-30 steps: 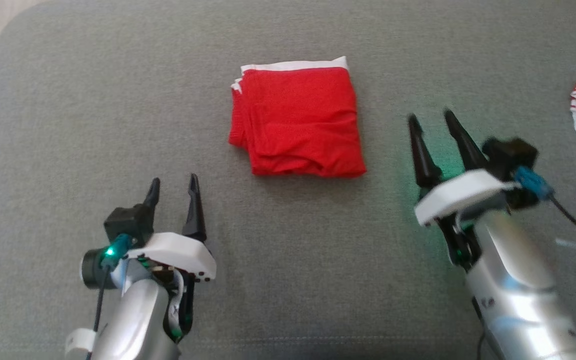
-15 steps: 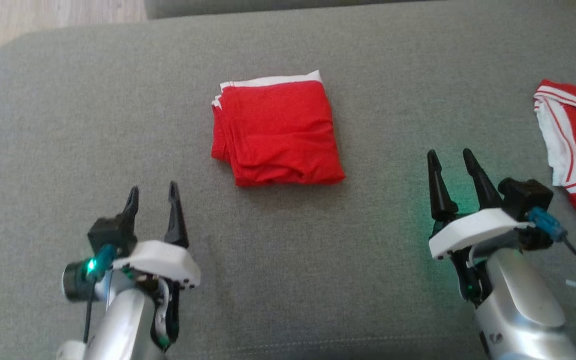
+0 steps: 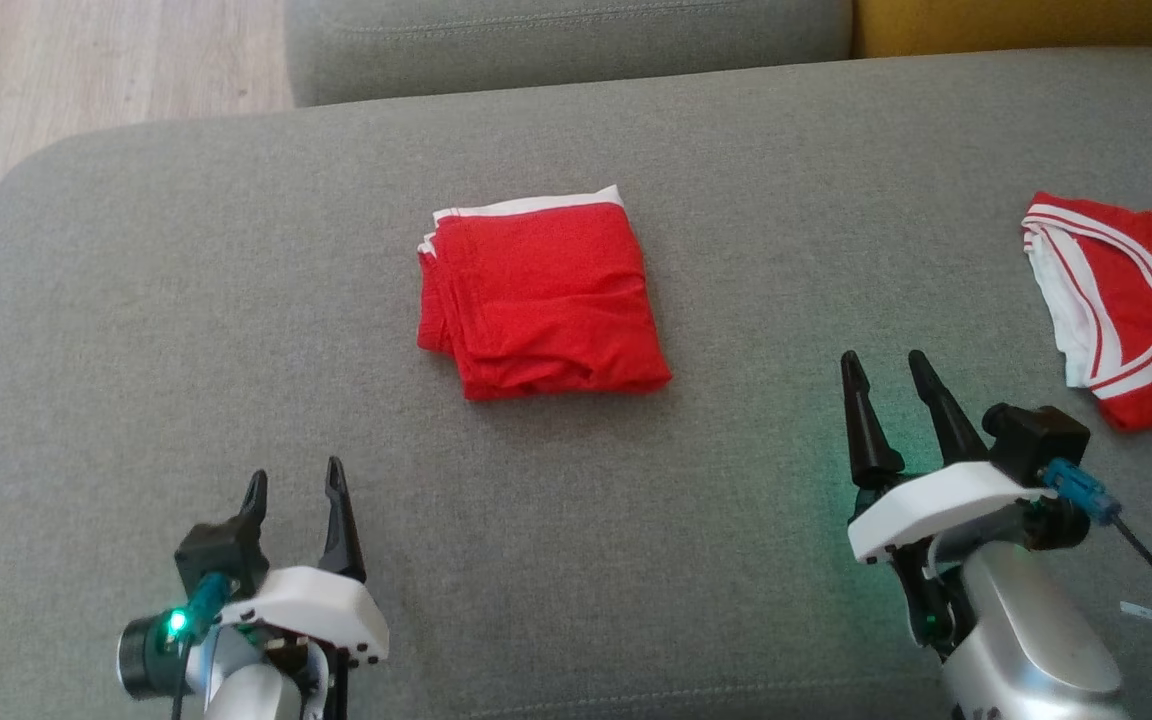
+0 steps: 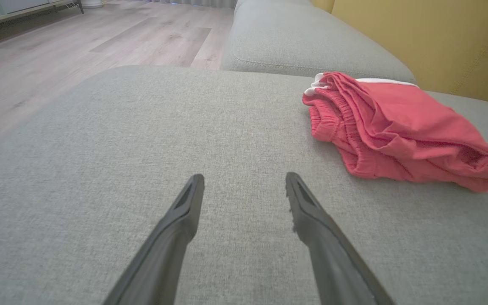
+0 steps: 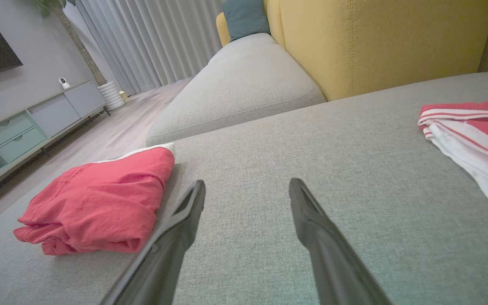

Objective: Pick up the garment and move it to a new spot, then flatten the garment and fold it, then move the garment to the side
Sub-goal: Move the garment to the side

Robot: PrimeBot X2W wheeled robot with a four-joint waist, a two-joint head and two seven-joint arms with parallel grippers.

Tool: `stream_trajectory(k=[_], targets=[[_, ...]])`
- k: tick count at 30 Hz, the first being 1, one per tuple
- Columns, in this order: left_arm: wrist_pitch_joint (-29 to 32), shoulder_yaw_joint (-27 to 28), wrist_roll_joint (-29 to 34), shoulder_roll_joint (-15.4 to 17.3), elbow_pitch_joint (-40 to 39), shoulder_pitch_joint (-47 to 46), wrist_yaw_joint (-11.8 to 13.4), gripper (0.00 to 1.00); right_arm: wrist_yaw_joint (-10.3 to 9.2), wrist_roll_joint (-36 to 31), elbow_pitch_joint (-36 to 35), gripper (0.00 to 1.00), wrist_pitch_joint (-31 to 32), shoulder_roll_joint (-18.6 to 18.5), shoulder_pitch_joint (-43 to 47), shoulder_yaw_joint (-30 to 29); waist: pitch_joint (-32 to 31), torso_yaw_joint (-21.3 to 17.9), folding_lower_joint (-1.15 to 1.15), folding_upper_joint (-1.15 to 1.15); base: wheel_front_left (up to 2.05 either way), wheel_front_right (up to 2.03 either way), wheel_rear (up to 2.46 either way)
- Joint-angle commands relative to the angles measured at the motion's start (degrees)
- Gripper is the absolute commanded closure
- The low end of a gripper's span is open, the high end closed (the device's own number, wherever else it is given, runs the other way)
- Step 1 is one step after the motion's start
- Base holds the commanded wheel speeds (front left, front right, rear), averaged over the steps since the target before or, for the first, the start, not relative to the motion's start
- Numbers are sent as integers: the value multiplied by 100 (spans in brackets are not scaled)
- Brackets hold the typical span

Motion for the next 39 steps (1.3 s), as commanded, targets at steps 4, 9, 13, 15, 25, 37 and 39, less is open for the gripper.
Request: stream_trajectory(k=[4,9,13,15,25,37,39], targets=[[-30,184,23,94,-197,-102,23,0,-5,14,-148,0,-62,66,-48,129,42,38,0,0,0,0,0],[-30,106,11,94,-239,-200,18,0,-5,82,-62,0,-62,66,-165,213,218,170,0,0,0,0,0],[-30,-27,5,94,-270,-338,-20,0,-5,60,133,0,-62,66,-465,324,473,388,0,0,0,0,0],[-30,-132,-21,94,-291,-419,-24,0,-5,33,222,0,-62,66,-658,353,603,539,0,0,0,0,0],[-30,-638,-142,94,-272,-622,-71,0,-5,-5,955,0,-62,66,-1564,533,981,1335,0,0,0,0,0],[-30,-845,-217,94,-328,-706,-40,0,-5,-126,2015,69,-62,66,-2117,396,1175,1868,0,0,0,0,0],[-30,-844,-220,94,-323,-728,-42,0,-5,-116,2170,100,-62,66,-2137,353,1182,1883,0,0,0,0,0]])
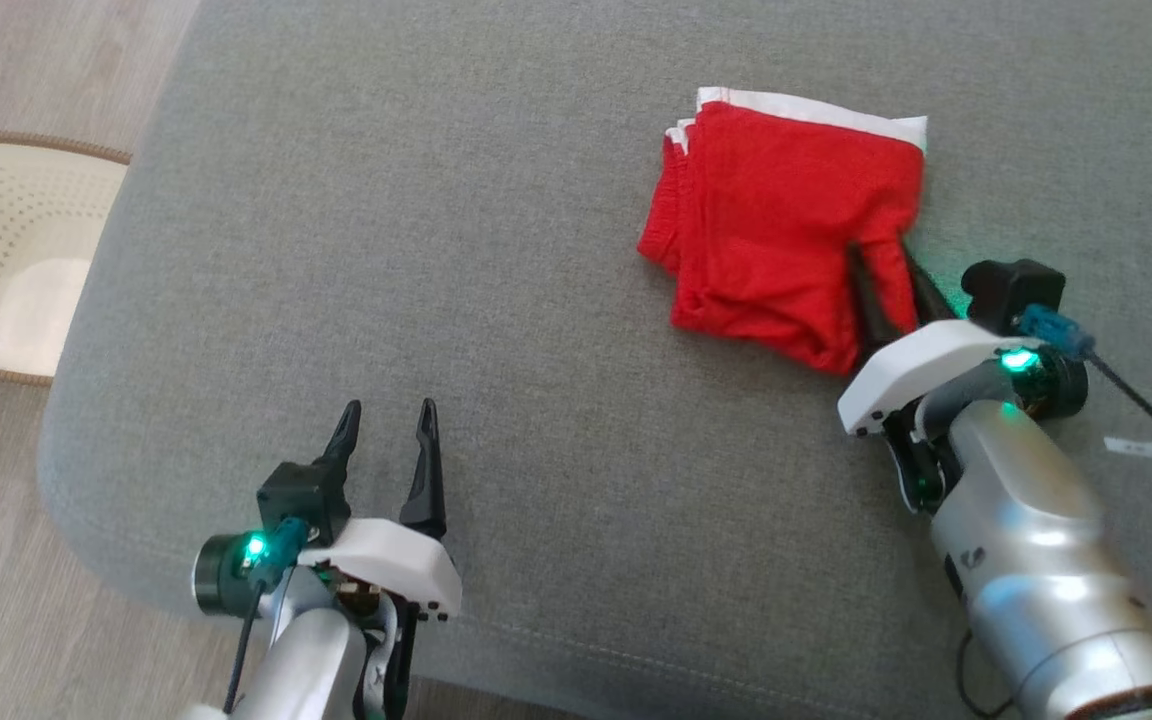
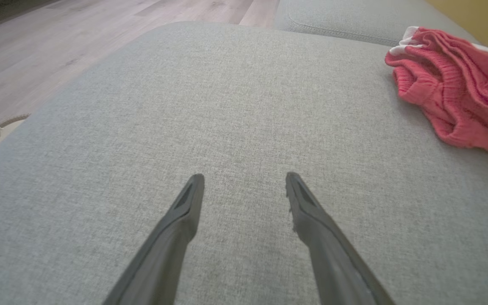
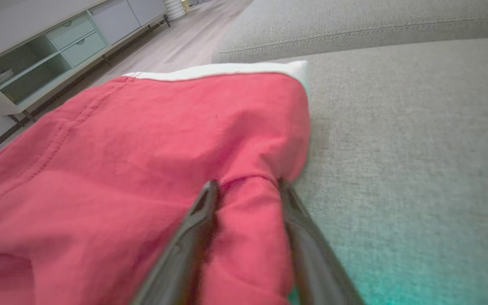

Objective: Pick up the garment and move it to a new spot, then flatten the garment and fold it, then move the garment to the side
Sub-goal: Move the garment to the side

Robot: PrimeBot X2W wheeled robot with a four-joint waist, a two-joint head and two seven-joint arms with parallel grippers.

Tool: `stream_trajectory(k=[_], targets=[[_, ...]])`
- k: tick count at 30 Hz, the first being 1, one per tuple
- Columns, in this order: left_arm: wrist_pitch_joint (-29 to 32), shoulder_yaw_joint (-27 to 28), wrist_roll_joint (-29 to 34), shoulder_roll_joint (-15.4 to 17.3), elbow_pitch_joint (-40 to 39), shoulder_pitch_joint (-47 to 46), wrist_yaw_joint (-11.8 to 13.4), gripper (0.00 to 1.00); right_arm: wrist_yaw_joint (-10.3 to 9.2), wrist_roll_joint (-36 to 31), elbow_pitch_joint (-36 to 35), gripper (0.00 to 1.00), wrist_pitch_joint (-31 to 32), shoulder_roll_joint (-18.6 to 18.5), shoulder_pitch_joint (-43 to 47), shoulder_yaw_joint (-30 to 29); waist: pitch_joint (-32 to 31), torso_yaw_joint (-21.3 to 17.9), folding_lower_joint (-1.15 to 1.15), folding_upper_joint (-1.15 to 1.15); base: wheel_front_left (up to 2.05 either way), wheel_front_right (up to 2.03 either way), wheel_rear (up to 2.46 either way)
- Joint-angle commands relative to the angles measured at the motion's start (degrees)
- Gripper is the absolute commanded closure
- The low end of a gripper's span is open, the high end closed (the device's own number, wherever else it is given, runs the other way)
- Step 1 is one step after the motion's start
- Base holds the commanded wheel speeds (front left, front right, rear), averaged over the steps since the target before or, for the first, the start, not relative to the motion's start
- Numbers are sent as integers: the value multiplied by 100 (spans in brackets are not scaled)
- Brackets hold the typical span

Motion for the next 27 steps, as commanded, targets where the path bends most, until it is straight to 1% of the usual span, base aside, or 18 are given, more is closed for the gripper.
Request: stream_trajectory(k=[1,5,8,12,16,19,25,26,27], targets=[[-30,139,-16,90,-158,-221,17,0,-5,25,26,100,-28,88,-92,44,8,2,0,0,0,0,0],[-30,187,51,90,-143,-222,20,0,-5,28,-15,100,-28,88,-117,-81,-48,-142,0,0,0,0,0],[-30,254,116,90,-119,-187,-14,0,-5,104,-207,100,-28,88,-78,-76,-129,-401,0,0,0,0,0],[-30,308,179,90,-91,-169,-70,0,-5,327,-497,100,-28,88,34,149,-238,-987,0,0,0,0,0],[-30,284,231,90,-40,-263,-160,0,-5,749,-656,100,-28,88,167,507,-265,-1705,0,0,0,0,0],[-30,246,276,90,6,-388,-195,0,-5,901,-757,100,-28,88,218,695,-252,-2224,0,0,0,0,0],[-30,345,432,90,88,-564,-279,0,-5,1387,-1061,100,-28,88,315,1108,-140,-3287,0,0,0,0,0],[-30,345,432,90,88,-564,-279,0,-5,1387,-1061,100,-28,88,315,1108,-140,-3287,0,0,0,0,0],[-30,361,469,90,107,-603,-306,0,-5,1441,-1107,100,-28,88,320,1163,-116,-3426,0,0,0,0,0]])
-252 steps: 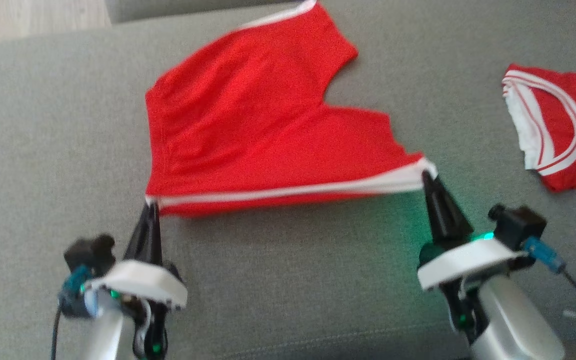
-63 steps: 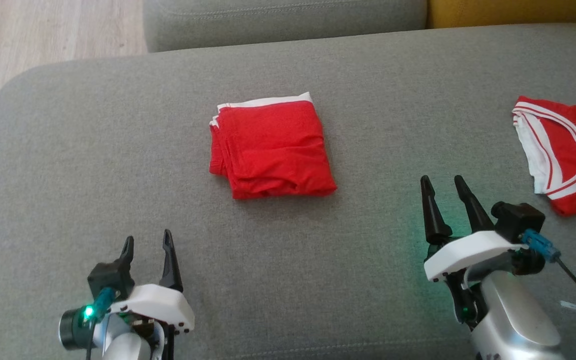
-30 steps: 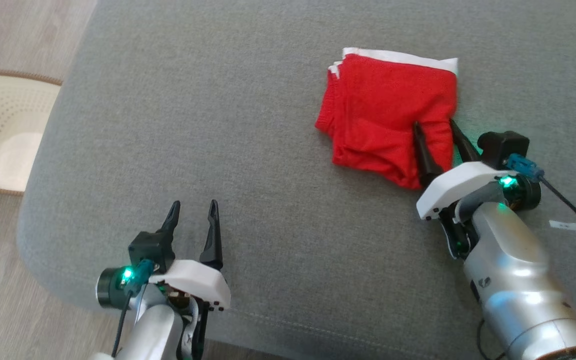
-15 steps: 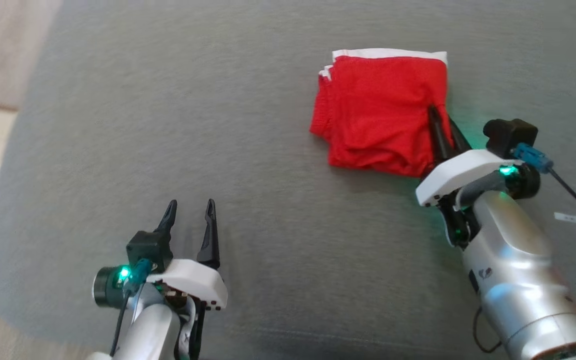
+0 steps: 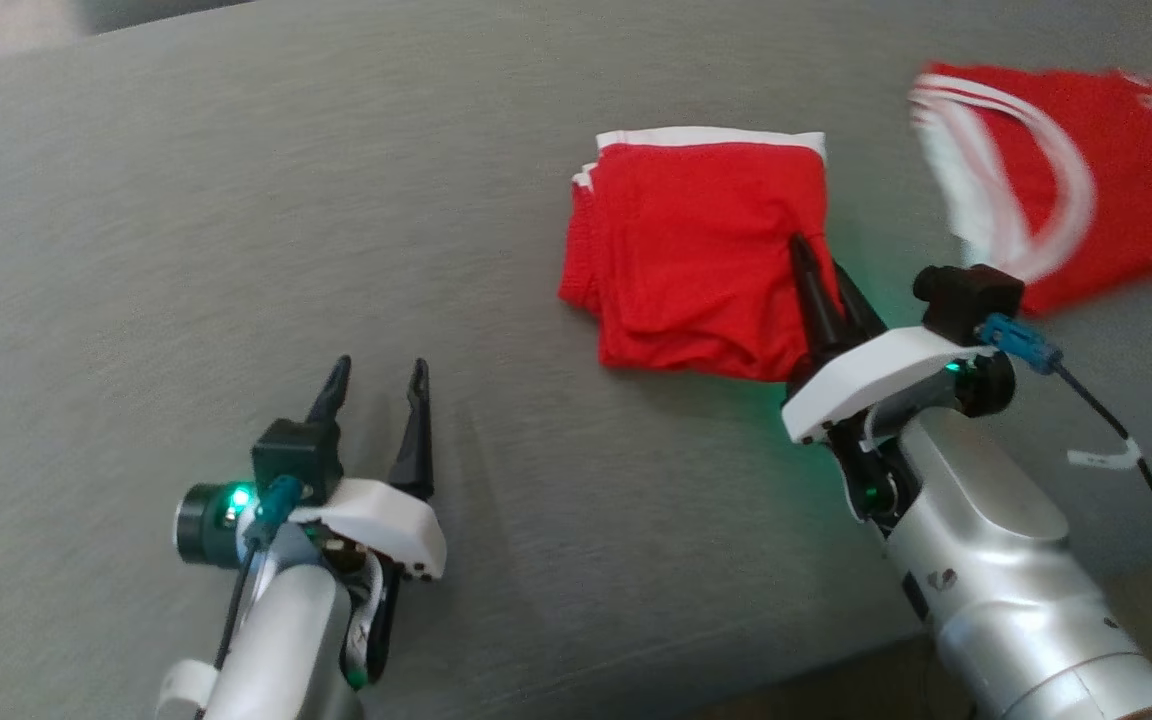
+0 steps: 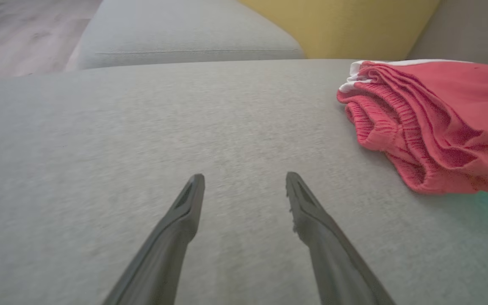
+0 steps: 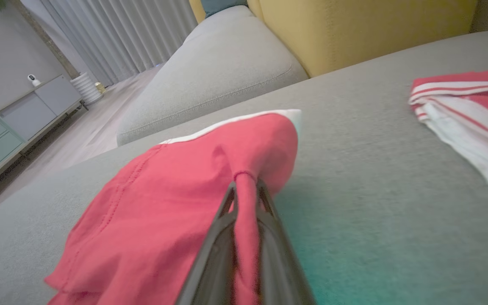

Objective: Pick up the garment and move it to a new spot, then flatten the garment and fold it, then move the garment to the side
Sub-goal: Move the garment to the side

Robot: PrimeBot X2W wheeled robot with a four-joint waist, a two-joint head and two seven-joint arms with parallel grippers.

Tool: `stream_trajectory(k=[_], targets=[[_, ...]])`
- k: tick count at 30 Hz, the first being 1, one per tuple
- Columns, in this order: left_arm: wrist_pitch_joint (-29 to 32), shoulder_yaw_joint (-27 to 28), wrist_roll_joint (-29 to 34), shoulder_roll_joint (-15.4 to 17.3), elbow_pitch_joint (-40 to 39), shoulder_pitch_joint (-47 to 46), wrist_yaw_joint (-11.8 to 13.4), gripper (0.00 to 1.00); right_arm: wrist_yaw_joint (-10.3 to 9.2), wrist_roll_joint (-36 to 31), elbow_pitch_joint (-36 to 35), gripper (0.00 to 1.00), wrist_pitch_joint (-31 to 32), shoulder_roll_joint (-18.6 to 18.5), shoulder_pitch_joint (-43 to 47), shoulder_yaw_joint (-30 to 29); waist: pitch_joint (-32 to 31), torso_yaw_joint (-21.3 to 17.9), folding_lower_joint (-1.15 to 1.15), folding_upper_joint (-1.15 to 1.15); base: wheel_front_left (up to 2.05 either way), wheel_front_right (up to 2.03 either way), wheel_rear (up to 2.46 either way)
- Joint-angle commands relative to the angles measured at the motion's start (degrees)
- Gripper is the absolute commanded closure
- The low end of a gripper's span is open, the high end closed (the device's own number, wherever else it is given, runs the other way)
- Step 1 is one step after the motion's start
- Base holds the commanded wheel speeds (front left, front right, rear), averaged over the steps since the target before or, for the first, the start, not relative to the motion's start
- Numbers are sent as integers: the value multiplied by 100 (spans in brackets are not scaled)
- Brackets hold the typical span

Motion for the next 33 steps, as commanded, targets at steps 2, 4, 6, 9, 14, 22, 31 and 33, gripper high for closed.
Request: stream_trajectory(k=[2,4,6,9,14,22,31,33], targets=[[-30,217,66,76,-111,-255,-32,0,-5,63,-232,100,-37,79,43,173,129,-895,0,0,0,0,0],[-30,248,105,76,-108,-306,-57,0,-5,105,-313,100,-37,79,58,258,172,-1151,0,0,0,0,0],[-30,266,152,76,-92,-338,-87,0,-5,145,-370,100,-37,79,71,320,220,-1372,0,0,0,0,0],[-31,291,214,76,-54,-366,-127,0,-5,251,-421,100,-37,79,92,363,271,-1628,0,0,0,0,0],[-31,263,251,76,9,-473,-219,0,-5,45,-419,100,-37,79,42,254,411,-1748,0,0,0,0,0],[-31,172,202,76,-7,-513,-308,0,-5,-790,-82,100,-37,-117,-615,126,545,-1464,0,0,0,0,0],[-31,55,199,76,-104,-554,-336,0,-5,-1805,946,100,-12,-1196,-1808,-249,673,-881,0,0,0,0,0],[-31,31,192,76,-98,-572,-341,0,-5,-2002,1264,100,5,-1422,-2026,-398,698,-768,0,0,0,0,0]])
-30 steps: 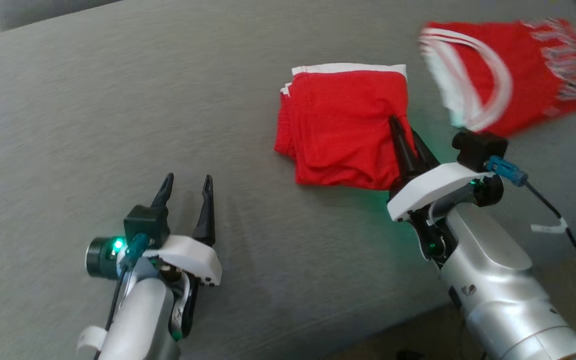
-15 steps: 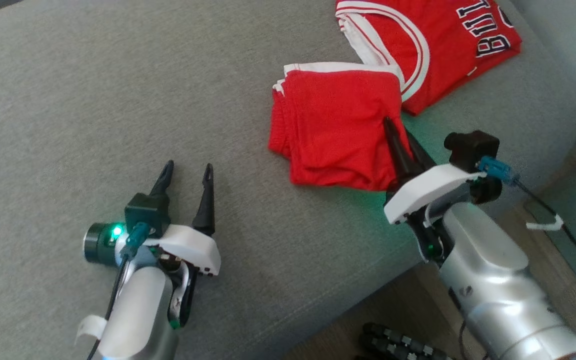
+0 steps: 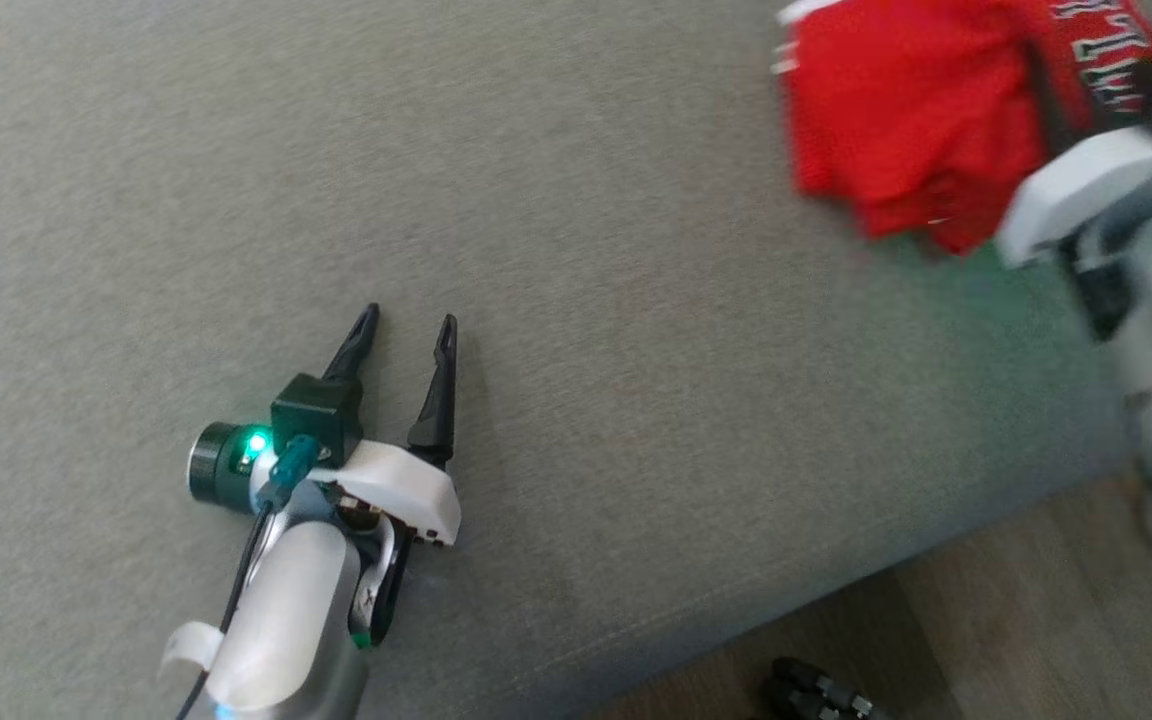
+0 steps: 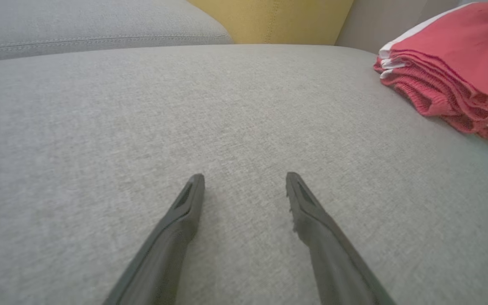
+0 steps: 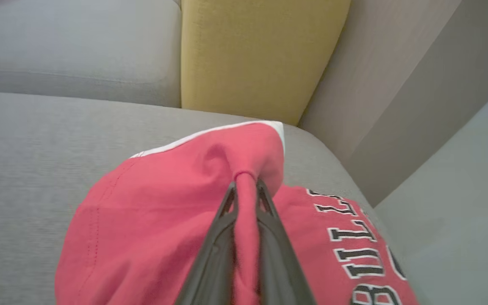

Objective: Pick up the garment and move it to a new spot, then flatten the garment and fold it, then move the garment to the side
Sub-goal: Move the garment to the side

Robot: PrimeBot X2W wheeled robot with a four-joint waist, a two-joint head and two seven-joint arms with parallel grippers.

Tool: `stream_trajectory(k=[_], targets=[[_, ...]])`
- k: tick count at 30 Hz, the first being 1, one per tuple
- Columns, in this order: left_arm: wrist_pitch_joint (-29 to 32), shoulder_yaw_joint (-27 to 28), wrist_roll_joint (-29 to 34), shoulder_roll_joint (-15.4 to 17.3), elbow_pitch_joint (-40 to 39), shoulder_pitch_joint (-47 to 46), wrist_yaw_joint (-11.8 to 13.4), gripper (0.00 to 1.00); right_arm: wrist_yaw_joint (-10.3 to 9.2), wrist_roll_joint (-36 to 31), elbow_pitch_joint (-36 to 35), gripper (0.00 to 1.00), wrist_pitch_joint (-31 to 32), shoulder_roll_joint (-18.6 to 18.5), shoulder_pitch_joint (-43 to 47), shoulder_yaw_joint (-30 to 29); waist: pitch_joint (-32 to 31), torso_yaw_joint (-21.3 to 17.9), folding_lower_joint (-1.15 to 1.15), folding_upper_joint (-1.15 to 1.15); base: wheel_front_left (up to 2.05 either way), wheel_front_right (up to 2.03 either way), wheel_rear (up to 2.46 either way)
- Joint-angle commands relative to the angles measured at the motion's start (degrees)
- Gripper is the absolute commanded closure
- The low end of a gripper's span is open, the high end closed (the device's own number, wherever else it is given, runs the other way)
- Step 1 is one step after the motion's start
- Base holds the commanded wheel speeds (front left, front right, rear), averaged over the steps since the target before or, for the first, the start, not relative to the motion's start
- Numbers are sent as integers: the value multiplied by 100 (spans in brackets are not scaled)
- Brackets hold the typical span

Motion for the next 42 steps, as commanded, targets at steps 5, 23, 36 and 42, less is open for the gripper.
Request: stream_trajectory(k=[5,23,36,42], targets=[[-29,128,-29,62,-115,-170,16,0,-5,-460,614,100,7,-500,-522,-400,102,335,-1,0,0,0,0],[-29,606,-84,62,-321,-37,358,0,-5,-859,-1413,0,-59,314,364,-1829,-269,664,-1,0,0,0,0],[-29,1078,-278,62,-553,588,599,0,-5,-503,-2410,0,-60,1194,2064,-1628,-973,1424,-1,0,0,0,0],[-29,1187,-298,62,-589,819,669,0,-5,-425,-2339,0,-60,1315,2488,-1500,-1238,1704,-1,0,0,0,0]])
